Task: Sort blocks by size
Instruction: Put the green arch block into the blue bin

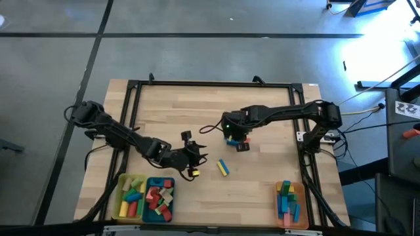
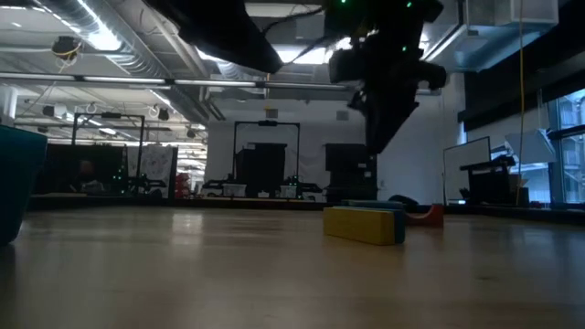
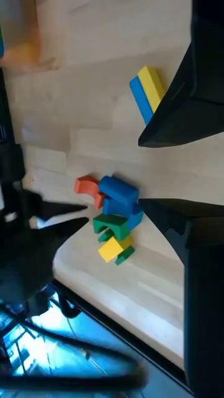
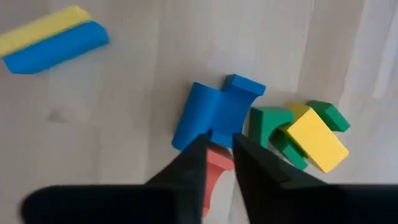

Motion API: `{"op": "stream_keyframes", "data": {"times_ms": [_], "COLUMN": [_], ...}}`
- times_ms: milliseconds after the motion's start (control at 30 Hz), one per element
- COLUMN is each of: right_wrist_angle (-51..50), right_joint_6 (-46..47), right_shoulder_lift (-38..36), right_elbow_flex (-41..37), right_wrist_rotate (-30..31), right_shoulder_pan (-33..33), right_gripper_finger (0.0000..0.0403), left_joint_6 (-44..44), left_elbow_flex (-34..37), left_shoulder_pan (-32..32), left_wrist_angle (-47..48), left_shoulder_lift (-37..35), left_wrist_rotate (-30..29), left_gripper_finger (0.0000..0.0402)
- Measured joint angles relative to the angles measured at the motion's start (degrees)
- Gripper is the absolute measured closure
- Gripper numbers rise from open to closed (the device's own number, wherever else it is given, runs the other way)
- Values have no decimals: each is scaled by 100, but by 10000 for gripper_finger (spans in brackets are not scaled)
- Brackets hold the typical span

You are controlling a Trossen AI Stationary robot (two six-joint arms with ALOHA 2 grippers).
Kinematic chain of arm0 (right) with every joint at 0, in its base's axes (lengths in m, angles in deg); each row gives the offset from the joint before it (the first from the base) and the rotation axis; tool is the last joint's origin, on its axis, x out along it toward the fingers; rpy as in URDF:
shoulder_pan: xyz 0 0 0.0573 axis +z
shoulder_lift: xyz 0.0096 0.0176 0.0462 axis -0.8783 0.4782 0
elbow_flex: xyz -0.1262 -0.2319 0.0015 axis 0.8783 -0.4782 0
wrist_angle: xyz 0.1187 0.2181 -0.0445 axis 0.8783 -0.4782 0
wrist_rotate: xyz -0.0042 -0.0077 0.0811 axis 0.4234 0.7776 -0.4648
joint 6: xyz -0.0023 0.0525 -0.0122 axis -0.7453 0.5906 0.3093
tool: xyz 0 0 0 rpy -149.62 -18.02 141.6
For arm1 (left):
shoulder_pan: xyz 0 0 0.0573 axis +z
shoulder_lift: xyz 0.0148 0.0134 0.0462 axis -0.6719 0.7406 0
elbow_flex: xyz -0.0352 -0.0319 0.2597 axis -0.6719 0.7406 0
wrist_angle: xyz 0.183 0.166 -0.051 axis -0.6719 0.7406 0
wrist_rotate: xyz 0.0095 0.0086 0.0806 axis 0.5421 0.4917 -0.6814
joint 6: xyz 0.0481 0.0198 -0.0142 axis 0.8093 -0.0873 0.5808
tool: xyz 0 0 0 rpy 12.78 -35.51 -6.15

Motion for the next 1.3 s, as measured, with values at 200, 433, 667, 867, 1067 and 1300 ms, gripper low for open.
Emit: {"op": "stream_keyframes", "data": {"times_ms": [200,433,667,867,1067,1300], "right_wrist_angle": [155,159,170,164,128,-199], "right_joint_6": [-313,-482,-481,-464,-465,-464], "right_shoulder_lift": [469,951,1030,1030,1030,1028], "right_elbow_flex": [0,0,0,0,0,173], "right_wrist_rotate": [582,994,907,499,502,505], "right_shoulder_pan": [-64,-282,-568,-674,-665,-665], "right_gripper_finger": [256,255,281,302,302,302], "left_joint_6": [0,0,0,0,0,0], "left_elbow_flex": [0,-2,0,-2,-2,-2], "left_shoulder_pan": [171,226,226,226,226,226], "left_wrist_angle": [3,4,-2,-4,-4,-7], "left_shoulder_lift": [-1,0,-1,0,0,-2], "left_wrist_rotate": [0,0,1,2,2,2], "left_gripper_finger": [279,279,279,279,279,279]}}
